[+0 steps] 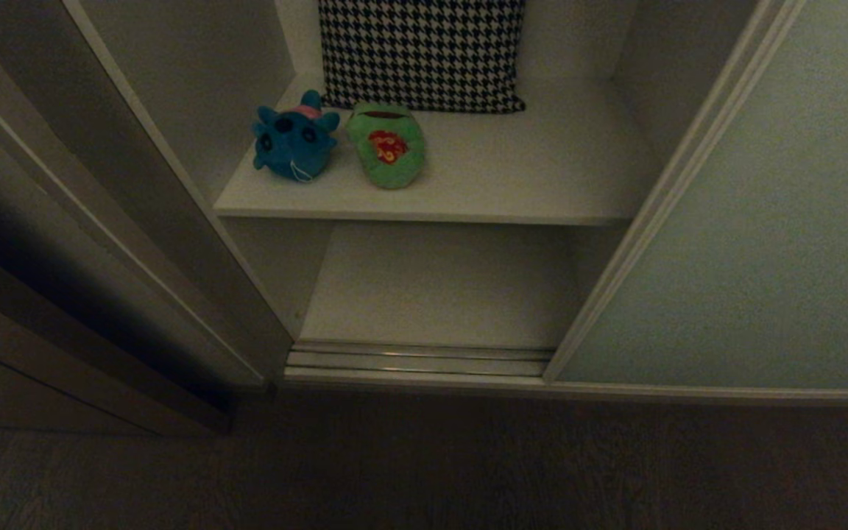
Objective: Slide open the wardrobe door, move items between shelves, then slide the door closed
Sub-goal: Close the door
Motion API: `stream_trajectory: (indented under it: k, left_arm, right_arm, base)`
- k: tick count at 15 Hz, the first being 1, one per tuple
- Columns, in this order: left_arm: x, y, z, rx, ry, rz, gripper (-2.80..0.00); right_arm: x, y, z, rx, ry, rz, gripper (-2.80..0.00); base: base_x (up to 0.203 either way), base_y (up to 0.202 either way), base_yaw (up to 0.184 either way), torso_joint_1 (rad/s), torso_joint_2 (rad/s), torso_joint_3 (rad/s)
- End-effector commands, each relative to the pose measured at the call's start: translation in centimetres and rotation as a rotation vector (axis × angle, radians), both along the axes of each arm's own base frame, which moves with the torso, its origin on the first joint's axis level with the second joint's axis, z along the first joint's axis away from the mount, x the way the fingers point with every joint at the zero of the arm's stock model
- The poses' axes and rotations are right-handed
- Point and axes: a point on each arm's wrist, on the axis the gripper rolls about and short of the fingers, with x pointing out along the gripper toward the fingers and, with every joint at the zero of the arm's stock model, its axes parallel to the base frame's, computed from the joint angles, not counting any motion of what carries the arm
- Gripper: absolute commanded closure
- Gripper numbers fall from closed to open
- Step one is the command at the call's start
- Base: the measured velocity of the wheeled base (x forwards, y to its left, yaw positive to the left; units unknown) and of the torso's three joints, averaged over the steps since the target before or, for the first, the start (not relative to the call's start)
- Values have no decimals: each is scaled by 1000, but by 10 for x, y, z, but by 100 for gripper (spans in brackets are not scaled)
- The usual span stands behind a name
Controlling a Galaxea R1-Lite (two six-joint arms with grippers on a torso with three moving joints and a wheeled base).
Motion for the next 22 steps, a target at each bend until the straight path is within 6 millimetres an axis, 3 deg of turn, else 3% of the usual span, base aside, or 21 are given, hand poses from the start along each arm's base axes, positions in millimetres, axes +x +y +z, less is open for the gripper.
stream_trajectory:
  k: [1, 7, 8, 14, 16, 22]
  left_arm:
    - [0, 0, 0, 0, 3, 0, 0]
    - [0, 0, 0, 0, 3, -2, 0]
    - [0, 0, 0, 0, 3, 1, 0]
    - [0, 0, 0, 0, 3, -1, 0]
    - [0, 0, 0, 0, 3, -1, 0]
    - [0, 0, 0, 0, 3, -1, 0]
  right_arm:
    - [0, 0, 0, 0, -3, 1, 0]
    - [-2, 0, 4, -40, 32, -2, 0]
    - [-6, 0, 20, -35, 28, 0, 0]
    - [-52, 2, 170, 32, -32, 144, 0]
    - [-41, 4, 209, 47, 25, 228, 0]
    - [0, 5, 299, 139, 18, 420, 0]
  base:
    - [0, 0, 0, 0, 0, 0]
    - [0, 0, 0, 0, 0, 0]
    - [0, 0, 0, 0, 0, 0]
    - [0, 0, 0, 0, 0, 0]
    - [0, 0, 0, 0, 0, 0]
    - [0, 0, 0, 0, 0, 0]
